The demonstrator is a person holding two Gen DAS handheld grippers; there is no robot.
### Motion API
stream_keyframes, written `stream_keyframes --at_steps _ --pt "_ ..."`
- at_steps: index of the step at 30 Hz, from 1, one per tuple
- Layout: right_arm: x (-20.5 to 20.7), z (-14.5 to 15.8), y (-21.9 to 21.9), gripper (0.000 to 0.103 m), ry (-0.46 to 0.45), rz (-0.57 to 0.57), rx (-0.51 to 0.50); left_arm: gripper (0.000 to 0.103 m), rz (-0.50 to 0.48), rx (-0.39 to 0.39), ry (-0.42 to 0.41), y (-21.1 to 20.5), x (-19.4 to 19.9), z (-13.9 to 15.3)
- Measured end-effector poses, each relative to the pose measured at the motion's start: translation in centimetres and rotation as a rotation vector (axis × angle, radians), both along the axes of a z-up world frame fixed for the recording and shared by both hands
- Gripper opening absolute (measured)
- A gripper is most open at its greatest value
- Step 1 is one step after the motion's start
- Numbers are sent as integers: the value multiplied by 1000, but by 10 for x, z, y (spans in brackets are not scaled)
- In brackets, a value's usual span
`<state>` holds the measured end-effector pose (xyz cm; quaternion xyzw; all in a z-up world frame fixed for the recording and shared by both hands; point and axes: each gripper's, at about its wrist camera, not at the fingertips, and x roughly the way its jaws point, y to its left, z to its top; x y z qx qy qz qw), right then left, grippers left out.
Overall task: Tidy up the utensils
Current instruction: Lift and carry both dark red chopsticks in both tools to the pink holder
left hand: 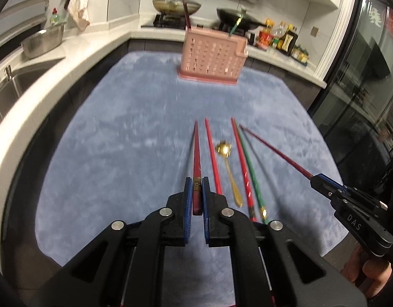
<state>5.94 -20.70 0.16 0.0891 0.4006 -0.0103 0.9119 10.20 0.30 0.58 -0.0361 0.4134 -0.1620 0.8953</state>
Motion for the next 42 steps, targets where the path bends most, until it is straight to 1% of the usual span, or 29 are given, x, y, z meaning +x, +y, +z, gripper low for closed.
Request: stream_keyframes --at_steps 4,10,18,21,26,28,31,38,42 --pt "5 24 -7 7 -58 -9 -5 7 14 -13 -46 4 8 22" --pt "21 57 -19 7 -136 -27 -20 7 35 -14 -107 6 26 51" --pt "44 85 -27 7 -194 -28 -24 7 48 -10 -177 2 60 79" --pt "55 94 -32 7 -210 -28 -9 7 46 -13 -200 -4 75 90" --pt "77 111 -43 7 -244 -29 17 7 42 -12 -261 -14 97 112" --pt "84 118 -46 7 -261 -28 18 7 42 -9 -270 -18 107 118" --pt "102 130 -51 7 -268 -20 43 7 35 -19 -289 -24 122 129" --pt "154 175 -62 7 -356 0 101 7 26 -19 -366 -41 167 171" --pt "184 199 -63 7 -407 -2 89 7 40 -30 -419 -49 195 196"
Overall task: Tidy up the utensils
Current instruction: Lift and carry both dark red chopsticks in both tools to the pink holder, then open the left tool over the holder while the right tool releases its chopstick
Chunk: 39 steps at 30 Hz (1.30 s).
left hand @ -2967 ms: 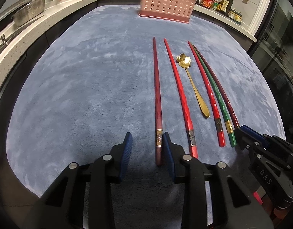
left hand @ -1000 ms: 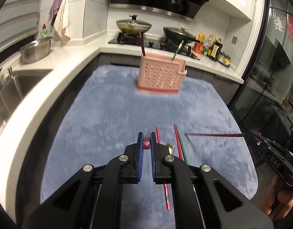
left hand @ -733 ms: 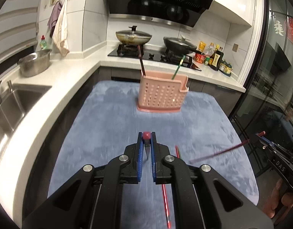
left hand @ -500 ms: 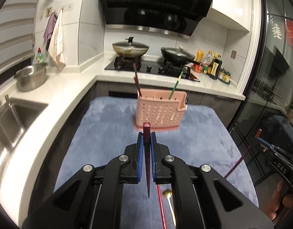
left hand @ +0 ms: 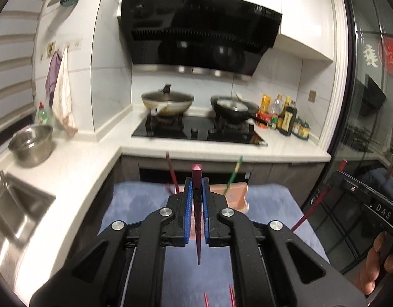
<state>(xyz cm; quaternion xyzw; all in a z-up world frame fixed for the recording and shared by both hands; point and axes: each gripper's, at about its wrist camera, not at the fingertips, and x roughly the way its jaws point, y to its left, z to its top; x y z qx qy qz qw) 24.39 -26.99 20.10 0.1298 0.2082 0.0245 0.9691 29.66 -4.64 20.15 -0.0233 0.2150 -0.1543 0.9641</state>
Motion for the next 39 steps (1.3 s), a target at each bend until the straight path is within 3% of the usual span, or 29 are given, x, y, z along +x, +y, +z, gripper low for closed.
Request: stream_keyframes --at_steps 7,14,22,29,37,39 --pt "52 26 4 7 -59 -20 -41 7 17 -34 -79 -10 43 33" --pt "103 30 1 7 -81 -38 -3 7 45 -19 -110 -21 85 37" --pt "145 2 4 7 -34 -33 -2 7 56 -5 -63 -27 118 5" --pt "162 -32 0 7 33 -38 11 7 60 16 2 -31 131 -29" --pt "172 -57 1 8 91 -26 7 7 58 18 51 -32 139 -46" --pt "171 -57 0 17 90 -30 4 17 72 28 52 -32 138 -49"
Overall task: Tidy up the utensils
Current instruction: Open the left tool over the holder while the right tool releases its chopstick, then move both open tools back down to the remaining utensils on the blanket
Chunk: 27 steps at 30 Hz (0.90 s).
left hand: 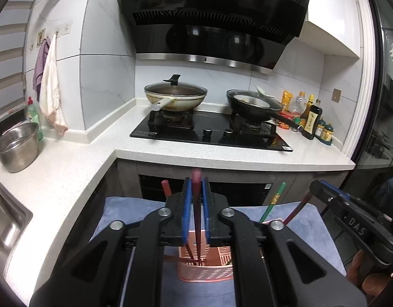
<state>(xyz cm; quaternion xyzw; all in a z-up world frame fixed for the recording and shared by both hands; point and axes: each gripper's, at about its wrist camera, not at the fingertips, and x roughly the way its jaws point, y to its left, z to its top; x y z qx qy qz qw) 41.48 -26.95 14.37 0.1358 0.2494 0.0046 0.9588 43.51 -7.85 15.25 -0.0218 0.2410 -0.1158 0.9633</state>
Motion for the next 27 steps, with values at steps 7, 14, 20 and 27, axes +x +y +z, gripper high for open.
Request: stream_keyframes --at_steps 7,14,20,27 --pt "-12 6 2 32 -13 2 -16 36 16 21 0 0 -9 -3" --pt "-30 11 11 33 -17 24 -38 45 21 31 4 1 -24 -3" --pt "-54 11 21 33 -9 46 -55 46 28 34 1 7 -41 1" --pt "-89 7 25 33 2 64 -32 47 24 25 14 14 -68 2"
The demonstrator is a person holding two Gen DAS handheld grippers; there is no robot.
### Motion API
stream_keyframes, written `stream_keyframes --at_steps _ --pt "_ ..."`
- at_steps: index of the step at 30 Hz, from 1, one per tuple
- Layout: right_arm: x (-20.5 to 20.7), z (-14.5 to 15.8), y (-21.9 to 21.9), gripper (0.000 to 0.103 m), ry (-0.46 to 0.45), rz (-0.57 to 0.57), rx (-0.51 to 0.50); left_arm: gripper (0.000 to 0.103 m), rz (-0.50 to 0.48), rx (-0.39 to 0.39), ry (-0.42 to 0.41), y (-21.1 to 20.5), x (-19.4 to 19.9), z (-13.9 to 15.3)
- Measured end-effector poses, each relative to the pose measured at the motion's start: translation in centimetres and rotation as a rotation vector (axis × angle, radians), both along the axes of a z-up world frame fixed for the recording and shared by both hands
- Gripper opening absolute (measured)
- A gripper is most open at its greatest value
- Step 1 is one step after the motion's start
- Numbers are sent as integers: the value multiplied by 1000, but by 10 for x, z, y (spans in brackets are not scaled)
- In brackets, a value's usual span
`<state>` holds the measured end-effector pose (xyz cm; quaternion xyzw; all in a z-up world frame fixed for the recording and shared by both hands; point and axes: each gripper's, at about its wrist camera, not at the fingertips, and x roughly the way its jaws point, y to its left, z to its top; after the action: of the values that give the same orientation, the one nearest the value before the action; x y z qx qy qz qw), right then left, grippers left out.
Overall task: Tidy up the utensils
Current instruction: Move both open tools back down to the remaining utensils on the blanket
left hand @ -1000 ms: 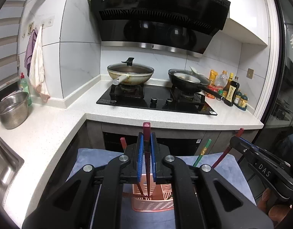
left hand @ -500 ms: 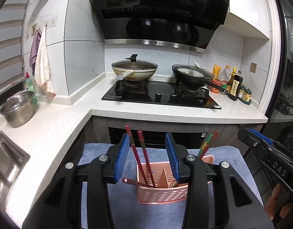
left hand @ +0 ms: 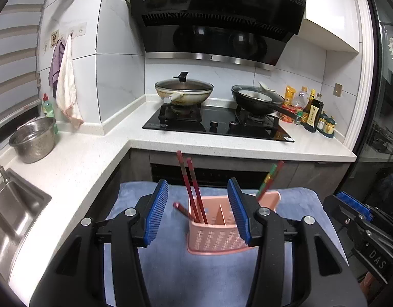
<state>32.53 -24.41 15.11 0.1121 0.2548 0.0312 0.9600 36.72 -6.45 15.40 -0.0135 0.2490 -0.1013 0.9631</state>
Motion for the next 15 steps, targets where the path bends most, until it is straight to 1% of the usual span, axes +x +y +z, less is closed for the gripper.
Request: stream_keyframes --at_steps 1,3,5,8,10,11,15 --pt "-7 0 1 33 2 5 -2 47 0 2 1 1 -5 -1" --pt "-19 -1 6 33 5 10 -20 52 6 13 2 2 -16 -3" --pt "-34 -3 12 33 2 14 -64 53 7 27 4 3 -27 -5" --pt "-57 -6 22 34 -4 23 -126 53 6 27 15 6 -40 -7" --pt "-70 -7 27 43 -4 27 -147 58 8 21 26 10 -52 -9" --pt "-79 -9 30 45 -12 26 -163 63 12 21 26 12 -58 -10" --pt "-115 -20 39 47 -15 22 -214 65 15 40 37 19 -83 -22"
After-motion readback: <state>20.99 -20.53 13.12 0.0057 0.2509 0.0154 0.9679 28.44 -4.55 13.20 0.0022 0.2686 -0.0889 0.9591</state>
